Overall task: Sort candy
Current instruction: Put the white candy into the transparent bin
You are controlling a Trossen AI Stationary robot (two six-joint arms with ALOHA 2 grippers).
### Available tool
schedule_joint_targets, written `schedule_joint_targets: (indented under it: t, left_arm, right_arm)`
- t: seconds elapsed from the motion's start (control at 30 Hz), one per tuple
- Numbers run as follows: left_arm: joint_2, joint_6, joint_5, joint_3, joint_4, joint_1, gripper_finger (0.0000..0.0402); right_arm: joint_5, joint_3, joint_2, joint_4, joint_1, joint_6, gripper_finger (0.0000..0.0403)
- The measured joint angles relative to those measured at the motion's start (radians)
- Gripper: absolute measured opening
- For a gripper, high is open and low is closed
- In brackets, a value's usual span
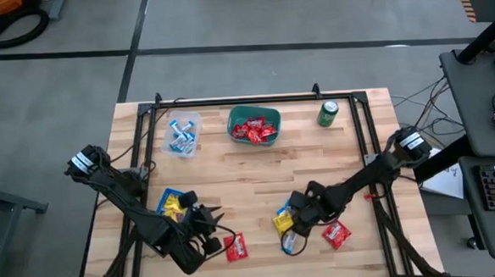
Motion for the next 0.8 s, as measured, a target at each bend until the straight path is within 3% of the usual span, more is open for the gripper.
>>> schedule_joint_targets:
  t: [0.4,0.5,0.67,0.8]
  left_arm:
    - [0.000,0.406,0.085,-0.013,0.346,0.008,0.0078]
    - [0.000,0.510,0.110,-0.056,0.502,0.020,0.0078]
    - [0.000,0.653,0.099,-0.167,0.838,0.077,0.0082]
    - [0.000,0.755,0.104,-0.253,1.084,0.125,0.0110]
  right_arm:
    - [0.076,-0.026,-0.209,-0.030,0.005,-0.178,0.0020]
    - [0.084,-0.058,-0.249,0.118,0.007,-0.271,0.0019]
    - [0.076,-0.124,-0.259,0.528,0.007,-0.464,0.0020]
    - [0.096,-0.128,-0.240,0.674,0.007,-0.589,0.0021]
